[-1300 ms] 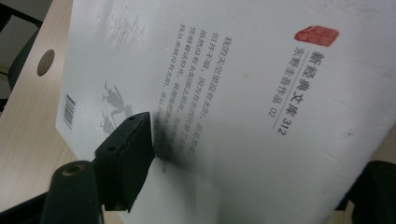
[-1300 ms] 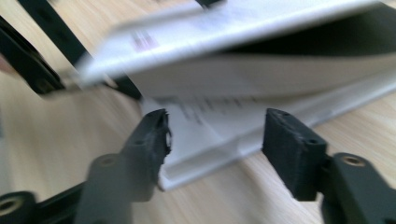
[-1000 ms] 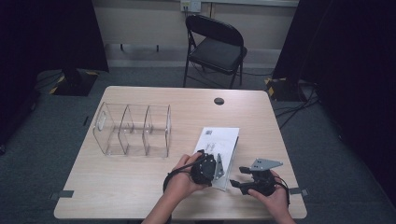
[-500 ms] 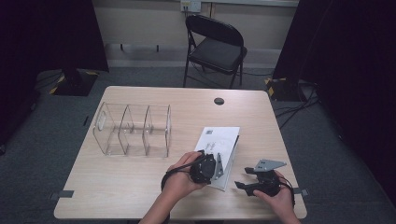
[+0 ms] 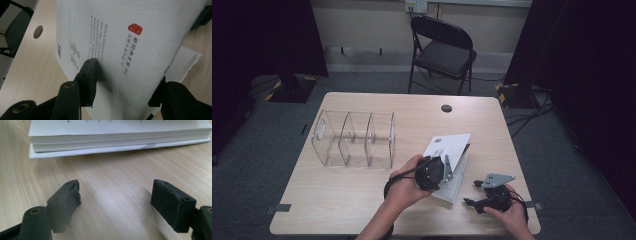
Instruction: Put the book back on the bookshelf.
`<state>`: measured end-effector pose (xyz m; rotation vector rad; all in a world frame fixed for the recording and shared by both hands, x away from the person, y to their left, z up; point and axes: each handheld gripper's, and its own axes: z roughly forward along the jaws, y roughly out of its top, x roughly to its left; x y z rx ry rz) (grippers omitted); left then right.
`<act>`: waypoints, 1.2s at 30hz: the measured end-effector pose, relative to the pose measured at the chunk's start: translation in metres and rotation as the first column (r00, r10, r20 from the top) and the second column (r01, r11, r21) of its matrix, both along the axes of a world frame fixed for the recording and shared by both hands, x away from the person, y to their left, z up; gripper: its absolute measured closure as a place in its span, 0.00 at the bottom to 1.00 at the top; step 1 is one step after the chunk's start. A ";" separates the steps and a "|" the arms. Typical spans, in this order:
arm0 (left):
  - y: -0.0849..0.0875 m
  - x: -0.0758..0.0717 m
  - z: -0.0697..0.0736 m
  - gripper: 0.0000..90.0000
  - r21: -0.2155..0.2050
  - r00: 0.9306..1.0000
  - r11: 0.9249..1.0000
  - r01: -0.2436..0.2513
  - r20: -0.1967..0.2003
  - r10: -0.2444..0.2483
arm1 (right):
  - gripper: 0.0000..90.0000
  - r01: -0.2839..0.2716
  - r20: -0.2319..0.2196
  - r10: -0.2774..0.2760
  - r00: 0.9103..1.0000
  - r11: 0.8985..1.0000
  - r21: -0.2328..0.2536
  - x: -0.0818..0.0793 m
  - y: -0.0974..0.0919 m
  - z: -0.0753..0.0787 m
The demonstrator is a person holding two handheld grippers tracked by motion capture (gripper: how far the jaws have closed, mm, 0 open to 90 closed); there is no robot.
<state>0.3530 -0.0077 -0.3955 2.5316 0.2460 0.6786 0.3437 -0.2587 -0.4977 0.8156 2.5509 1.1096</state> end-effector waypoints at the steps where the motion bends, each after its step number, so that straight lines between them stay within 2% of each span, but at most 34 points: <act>1: -0.001 0.000 0.005 0.59 0.009 1.000 1.000 -0.001 -0.007 0.001 | 0.23 0.000 0.005 0.000 1.000 1.000 0.000 0.000 0.001 0.000; 6: -0.005 0.001 0.013 0.60 0.023 1.000 1.000 -0.007 -0.028 0.008 | 0.16 0.001 0.003 -0.001 1.000 1.000 0.004 0.003 0.002 -0.002; 7: -0.007 0.002 0.018 0.61 0.025 0.999 1.000 -0.013 -0.034 0.014 | 0.15 0.013 0.008 -0.013 1.000 1.000 -0.004 0.004 0.003 -0.002; 14: -0.012 0.003 0.025 0.61 0.033 0.998 0.999 -0.022 -0.058 0.024 | 0.15 0.020 0.019 -0.020 1.000 1.000 -0.008 0.007 0.008 -0.002; 20: -0.017 0.002 0.029 0.61 0.041 0.996 0.998 -0.038 -0.074 0.041 | 0.15 0.014 0.072 -0.012 0.997 1.000 -0.023 0.009 0.015 -0.002; 21: -0.017 0.002 0.030 0.61 0.043 0.996 0.998 -0.038 -0.075 0.041 | 0.15 0.014 0.094 -0.011 0.996 0.999 -0.030 0.009 0.019 -0.002; 22: -0.017 0.002 0.030 0.61 0.043 0.996 0.998 -0.038 -0.075 0.041 | 0.15 0.014 0.094 -0.011 0.996 0.999 -0.030 0.009 0.019 -0.002; 23: -0.018 0.002 0.031 0.61 0.046 0.996 0.998 -0.036 -0.079 0.039 | 0.16 0.001 0.122 0.003 0.992 0.999 -0.034 0.009 0.022 -0.002; 28: -0.018 0.001 0.031 0.61 0.033 0.995 0.999 -0.039 -0.092 0.042 | 0.17 -0.006 0.152 0.013 0.988 0.999 -0.041 0.008 0.027 -0.001; 30: -0.019 0.000 0.032 0.61 0.043 0.995 0.998 -0.035 -0.090 0.038 | 0.18 -0.010 0.176 0.014 0.984 1.000 -0.028 0.007 0.027 0.001; 35: -0.022 0.000 0.032 0.61 0.042 0.994 0.998 -0.043 -0.095 0.047 | 0.19 -0.016 0.226 0.029 0.974 0.998 -0.057 0.005 0.030 0.004; 36: -0.022 0.000 0.032 0.61 0.054 0.995 0.998 -0.043 -0.092 0.048 | 0.20 -0.017 0.231 0.031 0.972 0.998 -0.063 0.005 0.030 0.005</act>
